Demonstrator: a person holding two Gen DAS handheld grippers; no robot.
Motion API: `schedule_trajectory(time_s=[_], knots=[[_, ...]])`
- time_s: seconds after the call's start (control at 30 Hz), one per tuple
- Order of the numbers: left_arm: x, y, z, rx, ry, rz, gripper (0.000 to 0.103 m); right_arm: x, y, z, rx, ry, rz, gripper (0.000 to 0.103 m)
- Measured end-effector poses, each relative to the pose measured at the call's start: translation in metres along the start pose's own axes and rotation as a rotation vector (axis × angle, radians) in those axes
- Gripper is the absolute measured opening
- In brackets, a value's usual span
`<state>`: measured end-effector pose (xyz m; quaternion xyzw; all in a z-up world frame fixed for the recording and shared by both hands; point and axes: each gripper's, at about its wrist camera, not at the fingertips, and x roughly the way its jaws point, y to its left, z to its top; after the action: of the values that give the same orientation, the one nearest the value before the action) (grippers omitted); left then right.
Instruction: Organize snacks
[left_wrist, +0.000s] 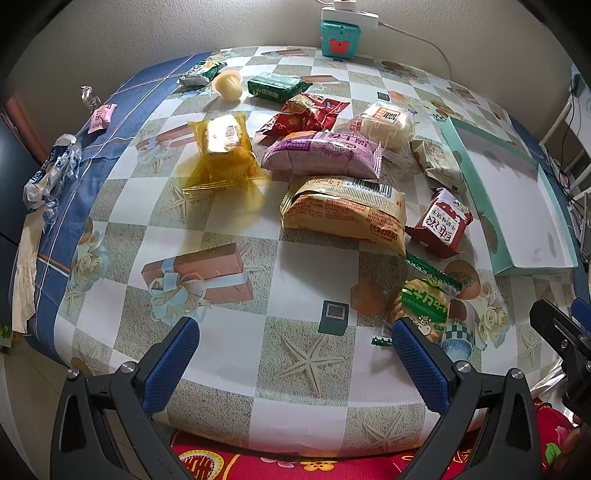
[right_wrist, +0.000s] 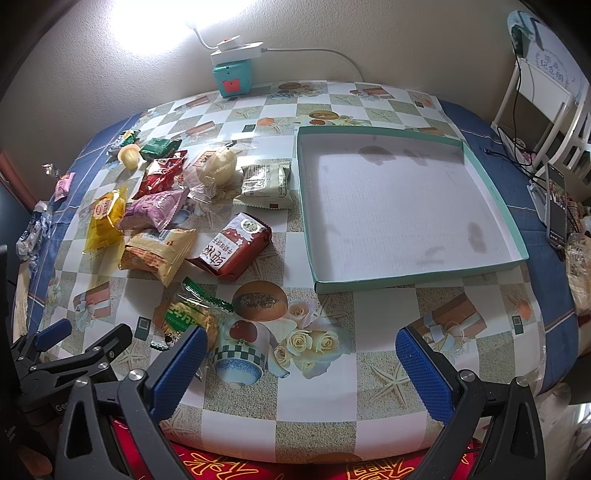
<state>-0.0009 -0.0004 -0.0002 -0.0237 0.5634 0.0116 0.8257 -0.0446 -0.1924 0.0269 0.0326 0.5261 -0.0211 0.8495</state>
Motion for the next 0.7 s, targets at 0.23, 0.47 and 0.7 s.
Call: schedule_trajectory(time_s=[0.23,0.47,0.7], knots=[[0.000,0.000,0.000,-0.001,-0.001,-0.002,0.103,0.000,0.000,0.000,0.000,0.000,0.000,0.103],[0.000,0.000,0.000,-0.002,-0.002,-0.003,0.103,0.001,0.001,0.000,-0.001,0.000,0.000,0.103],[0.005,0.009,0.000,-0.035,0.001,-0.046,0.103,0.007,0.001,0.005,0.012,0.009,-0.002,0.103]])
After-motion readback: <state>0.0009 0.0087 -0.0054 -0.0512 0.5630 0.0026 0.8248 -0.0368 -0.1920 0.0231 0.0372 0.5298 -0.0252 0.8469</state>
